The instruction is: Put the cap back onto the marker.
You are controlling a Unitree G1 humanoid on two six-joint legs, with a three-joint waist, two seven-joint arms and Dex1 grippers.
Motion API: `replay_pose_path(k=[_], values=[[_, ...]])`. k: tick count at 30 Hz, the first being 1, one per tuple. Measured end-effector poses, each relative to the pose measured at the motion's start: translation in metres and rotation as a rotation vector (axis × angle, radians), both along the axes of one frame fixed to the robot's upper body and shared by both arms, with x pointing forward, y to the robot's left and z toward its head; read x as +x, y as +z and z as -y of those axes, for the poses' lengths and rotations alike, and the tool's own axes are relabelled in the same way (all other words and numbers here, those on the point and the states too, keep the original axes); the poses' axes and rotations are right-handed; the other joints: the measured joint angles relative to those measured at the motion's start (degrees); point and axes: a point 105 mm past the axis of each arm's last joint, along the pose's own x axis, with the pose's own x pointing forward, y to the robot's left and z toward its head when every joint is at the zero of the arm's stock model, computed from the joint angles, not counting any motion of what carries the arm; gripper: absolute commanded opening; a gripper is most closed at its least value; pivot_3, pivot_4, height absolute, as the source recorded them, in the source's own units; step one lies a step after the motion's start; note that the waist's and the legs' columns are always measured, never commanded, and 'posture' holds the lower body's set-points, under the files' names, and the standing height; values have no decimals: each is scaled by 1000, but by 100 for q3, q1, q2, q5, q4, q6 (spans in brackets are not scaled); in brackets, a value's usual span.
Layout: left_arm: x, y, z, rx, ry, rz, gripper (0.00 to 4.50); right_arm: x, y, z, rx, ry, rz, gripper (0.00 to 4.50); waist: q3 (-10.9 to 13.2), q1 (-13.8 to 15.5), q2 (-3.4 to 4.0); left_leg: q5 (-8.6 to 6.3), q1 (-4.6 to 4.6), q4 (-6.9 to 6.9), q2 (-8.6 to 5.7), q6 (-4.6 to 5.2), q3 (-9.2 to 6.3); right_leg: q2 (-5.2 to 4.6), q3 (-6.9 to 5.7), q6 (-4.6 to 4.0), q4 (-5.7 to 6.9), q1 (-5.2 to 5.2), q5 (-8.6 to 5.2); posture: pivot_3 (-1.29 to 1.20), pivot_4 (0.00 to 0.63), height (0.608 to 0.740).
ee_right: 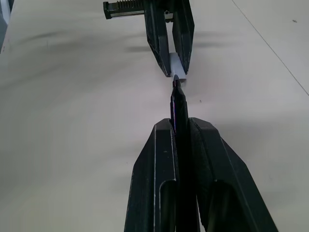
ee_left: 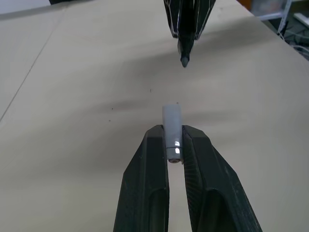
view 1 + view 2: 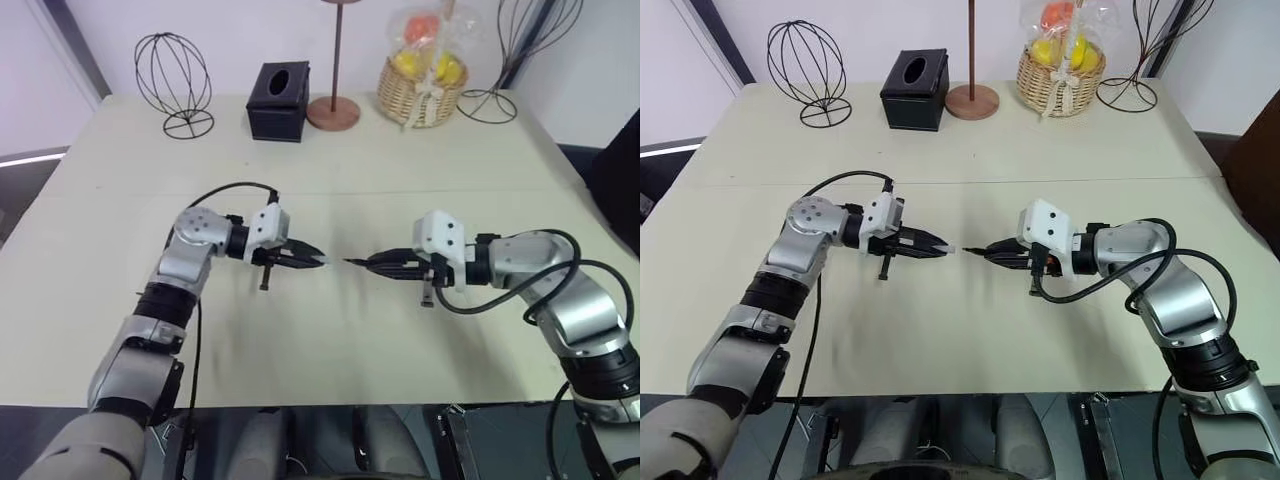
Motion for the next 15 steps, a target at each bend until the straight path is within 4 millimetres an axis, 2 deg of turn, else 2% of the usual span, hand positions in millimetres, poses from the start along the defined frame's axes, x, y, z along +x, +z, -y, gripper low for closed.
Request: replay_pose_path(k=[15], values=[[-7,20,9,-39,-30,17,68,0,-2,-3,8,-2,-4,0,0,-4,0,0,0,0,0,0,-1,0,0,0,0,0,0,0,150,740]])
